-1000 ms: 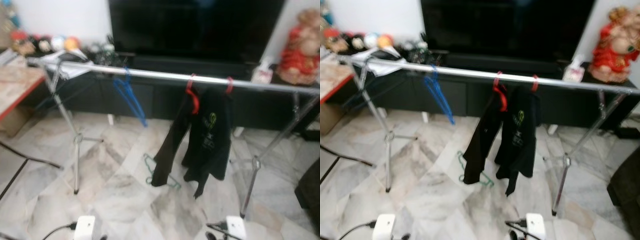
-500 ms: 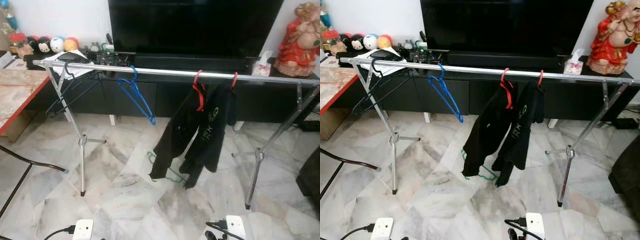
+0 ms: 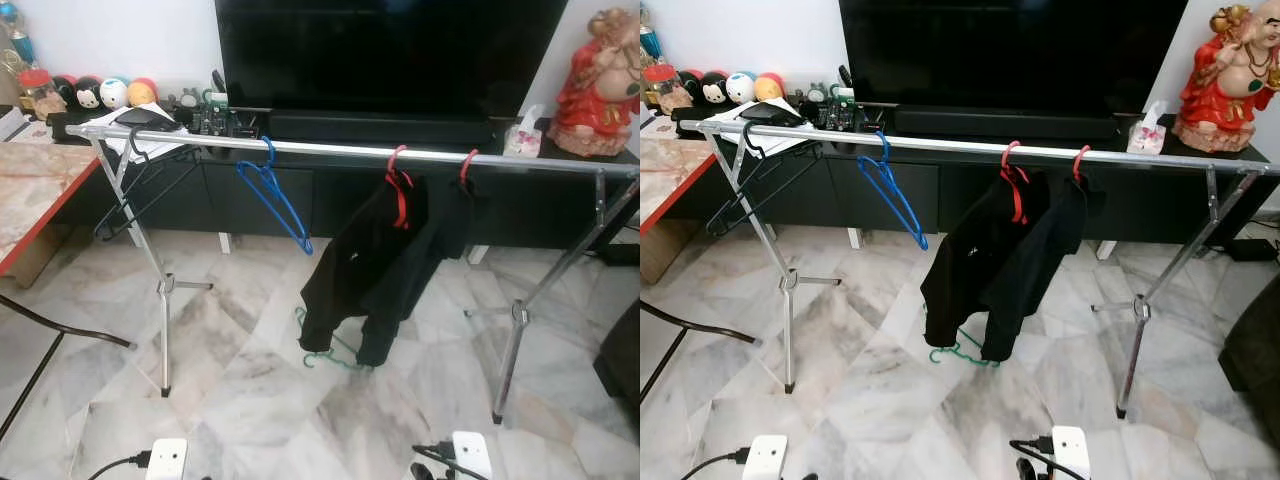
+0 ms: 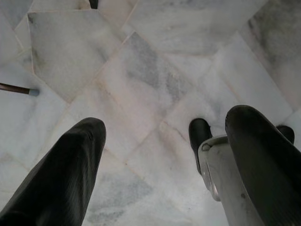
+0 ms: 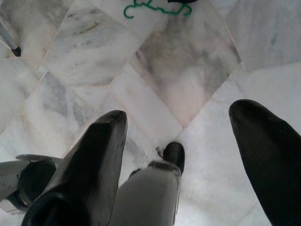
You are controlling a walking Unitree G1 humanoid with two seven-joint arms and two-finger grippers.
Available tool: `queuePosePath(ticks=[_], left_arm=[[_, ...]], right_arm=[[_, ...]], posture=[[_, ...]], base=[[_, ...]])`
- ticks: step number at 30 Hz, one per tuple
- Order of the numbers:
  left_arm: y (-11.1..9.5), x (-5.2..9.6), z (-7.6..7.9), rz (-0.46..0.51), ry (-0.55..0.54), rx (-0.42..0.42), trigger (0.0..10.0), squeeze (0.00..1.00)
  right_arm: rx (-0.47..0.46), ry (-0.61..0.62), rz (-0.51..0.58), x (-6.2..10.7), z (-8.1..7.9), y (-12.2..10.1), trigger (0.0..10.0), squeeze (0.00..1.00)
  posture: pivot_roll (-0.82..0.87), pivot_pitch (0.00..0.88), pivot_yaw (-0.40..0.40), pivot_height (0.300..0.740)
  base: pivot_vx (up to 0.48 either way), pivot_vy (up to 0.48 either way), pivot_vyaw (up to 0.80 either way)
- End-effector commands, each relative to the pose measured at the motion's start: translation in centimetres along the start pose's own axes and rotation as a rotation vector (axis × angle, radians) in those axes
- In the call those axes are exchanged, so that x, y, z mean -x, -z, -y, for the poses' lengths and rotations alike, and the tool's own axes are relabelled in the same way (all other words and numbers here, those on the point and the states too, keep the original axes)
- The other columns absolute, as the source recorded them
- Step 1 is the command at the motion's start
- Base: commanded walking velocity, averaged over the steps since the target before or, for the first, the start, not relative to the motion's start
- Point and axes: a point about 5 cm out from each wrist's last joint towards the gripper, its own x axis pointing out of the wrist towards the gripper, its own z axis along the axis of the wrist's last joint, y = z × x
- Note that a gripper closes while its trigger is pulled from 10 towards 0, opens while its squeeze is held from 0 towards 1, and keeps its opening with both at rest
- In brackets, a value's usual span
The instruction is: Hang hanger
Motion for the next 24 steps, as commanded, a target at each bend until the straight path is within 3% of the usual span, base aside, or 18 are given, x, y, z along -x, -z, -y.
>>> queuePosePath(ticks=[1, 11, 24], left_arm=[[0.49, 0.09, 0.03, -0.018, 0.006, -0.002, 10.0, 0.0], [0.49, 0.08, 0.1, -0.019, 0.009, -0.003, 10.0, 0.0], [0.36, 0.06, 0.18, -0.013, 0.011, -0.012, 10.0, 0.0]], right_arm=[[0.023, -0.003, 0.004, -0.04, 0.03, -0.25, 10.0, 0.0], [0.012, -0.002, 0.001, -0.03, 0.04, -0.18, 10.0, 0.0], [0.006, 0.002, 0.002, -0.03, 0.07, -0.18, 10.0, 0.0]], posture=[[-0.04, 0.0, -0.025, 0.74], [-0.04, 0.0, -0.026, 0.74], [-0.04, 0.0, -0.026, 0.74]], base=[[0.398, 0.0, 0.0], [0.398, 0.0, 0.0], [0.0, 0.0, 0.0]])
